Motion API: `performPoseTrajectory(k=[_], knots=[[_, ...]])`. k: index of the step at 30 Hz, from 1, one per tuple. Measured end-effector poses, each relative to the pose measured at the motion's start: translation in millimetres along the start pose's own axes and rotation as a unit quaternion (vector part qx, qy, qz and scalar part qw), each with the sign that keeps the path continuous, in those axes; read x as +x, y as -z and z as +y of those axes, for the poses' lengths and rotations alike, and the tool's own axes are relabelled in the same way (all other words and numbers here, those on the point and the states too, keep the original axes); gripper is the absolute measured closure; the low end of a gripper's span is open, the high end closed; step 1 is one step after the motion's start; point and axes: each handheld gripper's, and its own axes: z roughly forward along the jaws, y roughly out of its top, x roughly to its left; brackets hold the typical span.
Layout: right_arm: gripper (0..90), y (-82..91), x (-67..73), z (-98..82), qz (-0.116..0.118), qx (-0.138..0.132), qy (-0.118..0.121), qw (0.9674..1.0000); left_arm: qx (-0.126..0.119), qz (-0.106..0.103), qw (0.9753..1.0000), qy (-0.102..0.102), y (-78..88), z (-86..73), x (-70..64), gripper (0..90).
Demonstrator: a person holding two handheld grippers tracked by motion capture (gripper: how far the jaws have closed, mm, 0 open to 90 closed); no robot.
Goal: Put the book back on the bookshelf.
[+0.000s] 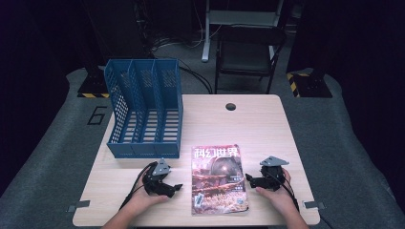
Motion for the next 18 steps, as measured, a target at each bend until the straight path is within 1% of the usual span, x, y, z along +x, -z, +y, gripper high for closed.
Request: performPoseTrajectory(k=[3, 5, 6, 7, 8, 9, 10, 11, 12, 14, 16, 17, 18], knots=[[11.4, -0.2, 0.3, 0.0, -0.003, 0.0, -0.003, 1.0, 0.0, 0.0, 1.0, 0.0, 0.0, 0.1, 0.1, 10.6], [16.5, 0.7, 0.3, 0.0, -0.011, -0.004, -0.01, 0.9999, 0.001, 0.0, 1.0, -0.001, 0.2, 0.1, 0.3, 10.7], [18.6, 2.0, -0.2, 0.6, -0.01, -0.002, -0.007, 0.9999, 0.001, 0.002, 1.0, -0.004, 0.2, 0.2, 0.7, 10.7], [20.9, 3.1, 0.6, 1.8, -0.013, 0.005, -0.01, 0.9998, 0.001, 0.002, 1.0, -0.004, 0.2, 0.2, 0.7, 10.7], [23.7, 5.0, 0.2, 3.2, -0.013, 0.017, -0.008, 0.9997, 0.001, 0.002, 1.0, -0.003, 0.2, 0.2, 0.6, 10.7], [26.5, 5.8, 1.5, 4.5, -0.014, 0.019, -0.015, 0.9996, 0.001, 0.002, 1.0, -0.003, 0.2, 0.2, 0.6, 10.7], [28.7, 7.0, 2.4, 5.5, -0.018, 0.027, -0.023, 0.9992, 0.001, 0.002, 1.0, -0.003, 0.2, 0.2, 0.5, 10.7], [28.7, 7.0, 2.4, 5.5, -0.018, 0.027, -0.023, 0.9992, 0.001, 0.002, 1.0, -0.003, 0.2, 0.2, 0.5, 10.7], [34.8, 9.1, 1.7, 7.2, -0.013, 0.032, -0.032, 0.9989, 0.001, 0.002, 1.0, -0.004, 0.2, 0.2, 0.6, 10.7], [38.5, 10.3, 0.4, 8.2, -0.005, 0.031, -0.043, 0.9986, 0.001, 0.002, 1.0, -0.004, 0.2, 0.2, 0.6, 10.7], [40.9, 11.3, 0.8, 9.8, -0.001, 0.034, -0.06, 0.9976, 0.001, 0.002, 1.0, -0.003, 0.2, 0.2, 0.5, 10.7], [41.9, 12.3, 1.3, 10.6, 0.004, 0.035, -0.065, 0.9972, 0.001, 0.002, 1.0, -0.003, 0.2, 0.2, 0.5, 10.7], [42.8, 12.9, 0.8, 11.7, 0.007, 0.036, -0.062, 0.9974, 0.001, 0.002, 1.0, -0.003, 0.2, 0.2, 0.5, 10.7]])
